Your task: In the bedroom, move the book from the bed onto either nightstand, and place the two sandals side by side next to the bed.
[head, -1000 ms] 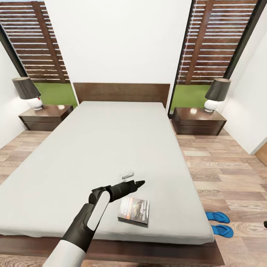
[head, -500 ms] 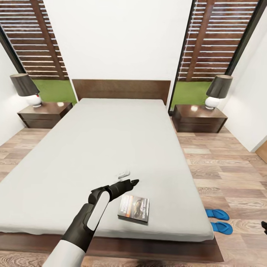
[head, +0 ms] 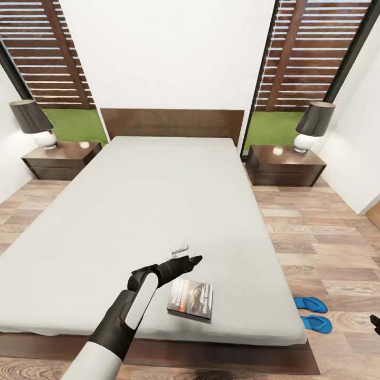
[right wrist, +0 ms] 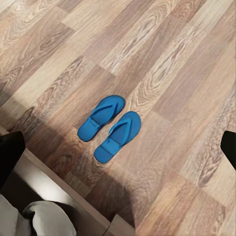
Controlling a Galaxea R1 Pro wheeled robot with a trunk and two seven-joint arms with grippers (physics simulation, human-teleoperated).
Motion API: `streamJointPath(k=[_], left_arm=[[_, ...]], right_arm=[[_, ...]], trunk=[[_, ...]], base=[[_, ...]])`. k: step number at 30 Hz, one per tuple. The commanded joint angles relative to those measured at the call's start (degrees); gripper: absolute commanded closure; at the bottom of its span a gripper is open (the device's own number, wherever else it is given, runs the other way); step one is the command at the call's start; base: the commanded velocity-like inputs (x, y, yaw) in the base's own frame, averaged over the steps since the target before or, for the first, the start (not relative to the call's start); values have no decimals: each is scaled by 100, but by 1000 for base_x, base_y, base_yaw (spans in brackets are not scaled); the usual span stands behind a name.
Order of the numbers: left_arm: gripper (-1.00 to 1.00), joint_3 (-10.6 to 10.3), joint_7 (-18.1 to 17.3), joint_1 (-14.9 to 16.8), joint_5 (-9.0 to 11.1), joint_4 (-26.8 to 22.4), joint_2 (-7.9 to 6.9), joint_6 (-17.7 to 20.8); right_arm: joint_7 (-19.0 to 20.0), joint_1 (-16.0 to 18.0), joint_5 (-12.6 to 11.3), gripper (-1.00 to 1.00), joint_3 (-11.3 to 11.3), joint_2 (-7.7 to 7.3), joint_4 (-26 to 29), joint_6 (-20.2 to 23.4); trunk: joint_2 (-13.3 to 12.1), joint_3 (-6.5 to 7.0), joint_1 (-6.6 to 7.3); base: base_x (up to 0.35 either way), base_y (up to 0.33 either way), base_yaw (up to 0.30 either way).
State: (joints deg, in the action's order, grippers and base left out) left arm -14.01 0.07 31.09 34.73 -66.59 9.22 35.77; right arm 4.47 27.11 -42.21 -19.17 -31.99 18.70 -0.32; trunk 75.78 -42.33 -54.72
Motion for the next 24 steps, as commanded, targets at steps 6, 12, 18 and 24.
streamJointPath(k=[6,12,18,24], left_arm=[[-100,-144,-282,3,0,-4,-7,13],[-100,-162,-311,3,-1,-4,-8,9],[-100,-164,-309,3,-2,-4,-8,-1],[-100,-164,-299,3,-2,-4,-8,-65]], right_arm=[[36,4,-59,-100,-15,4,-8,-3],[36,4,-59,-100,-11,8,-8,-3],[36,4,-59,-100,-10,9,-7,-3],[38,4,-59,-100,-10,26,-8,-3]], trunk=[[2,-58,-2],[2,-110,-2],[2,-128,-2],[2,-129,-2]], base=[[151,0,0],[19,0,0],[2,0,0],[0,0,0]])
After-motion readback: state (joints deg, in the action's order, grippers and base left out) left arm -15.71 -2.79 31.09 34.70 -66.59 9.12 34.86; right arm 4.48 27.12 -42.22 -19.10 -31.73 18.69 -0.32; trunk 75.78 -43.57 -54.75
